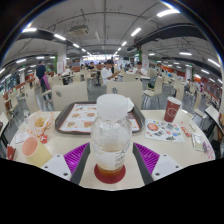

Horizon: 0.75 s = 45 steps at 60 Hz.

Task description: Pour water

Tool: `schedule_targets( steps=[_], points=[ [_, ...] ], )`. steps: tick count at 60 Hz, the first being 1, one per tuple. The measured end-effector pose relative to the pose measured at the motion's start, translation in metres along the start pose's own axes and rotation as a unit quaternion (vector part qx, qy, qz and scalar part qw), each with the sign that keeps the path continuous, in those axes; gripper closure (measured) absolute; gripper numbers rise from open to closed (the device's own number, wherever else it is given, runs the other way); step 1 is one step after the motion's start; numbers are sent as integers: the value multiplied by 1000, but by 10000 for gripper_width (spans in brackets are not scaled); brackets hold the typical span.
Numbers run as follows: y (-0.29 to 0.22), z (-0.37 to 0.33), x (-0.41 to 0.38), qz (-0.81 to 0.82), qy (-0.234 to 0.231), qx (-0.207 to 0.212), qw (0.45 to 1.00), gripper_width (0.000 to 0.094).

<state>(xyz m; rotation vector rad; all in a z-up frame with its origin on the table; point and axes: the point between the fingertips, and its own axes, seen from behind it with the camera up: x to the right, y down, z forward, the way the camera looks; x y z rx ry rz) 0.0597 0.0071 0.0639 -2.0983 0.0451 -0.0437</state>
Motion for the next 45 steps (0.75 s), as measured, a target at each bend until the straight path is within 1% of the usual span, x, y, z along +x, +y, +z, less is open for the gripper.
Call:
schedule_targets(
  steps=[3, 5, 13, 20, 28, 36, 45],
  points=[
    [-1, -14, 3, -8, 4, -12, 1000, 102],
    [-3, -26, 5, -12, 9, -16, 1000, 89],
    [-12, -89, 9, -32, 19, -34, 999, 94],
    [-16, -144, 4, -38, 17, -44, 998, 90],
    [-14, -186, 1, -35, 20, -52, 998, 89],
    [-11, -208, 4, -28, 22, -55, 998, 91],
    [-17, -218, 6, -14, 23, -44, 999, 88]
  ],
)
